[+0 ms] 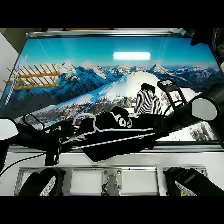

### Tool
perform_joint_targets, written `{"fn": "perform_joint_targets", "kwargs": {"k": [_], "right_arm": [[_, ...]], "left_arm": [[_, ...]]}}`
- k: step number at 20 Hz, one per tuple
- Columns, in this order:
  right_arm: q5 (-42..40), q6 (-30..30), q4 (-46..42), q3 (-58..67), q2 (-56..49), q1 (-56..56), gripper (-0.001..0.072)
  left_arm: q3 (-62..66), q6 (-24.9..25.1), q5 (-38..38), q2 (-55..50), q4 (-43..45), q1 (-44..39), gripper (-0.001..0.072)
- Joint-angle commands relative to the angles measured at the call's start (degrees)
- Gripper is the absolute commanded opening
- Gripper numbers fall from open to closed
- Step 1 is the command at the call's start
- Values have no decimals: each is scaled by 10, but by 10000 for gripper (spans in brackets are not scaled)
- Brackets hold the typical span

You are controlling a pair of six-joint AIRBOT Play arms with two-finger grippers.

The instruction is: Fold the clothes and pants, and hang the long-sleeved shirts on hangers.

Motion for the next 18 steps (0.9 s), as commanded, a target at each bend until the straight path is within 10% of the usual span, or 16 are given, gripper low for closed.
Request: {"fn": "perform_joint_targets", "kwargs": {"k": [1,18], "right_arm": [[0,0,0,0,0,0,32],[0,0,0,0,0,0,31]], "left_arm": [[-6,-9,19,-7,0,-6,15],[68,-6,-21,-86,25,-70,13]]}}
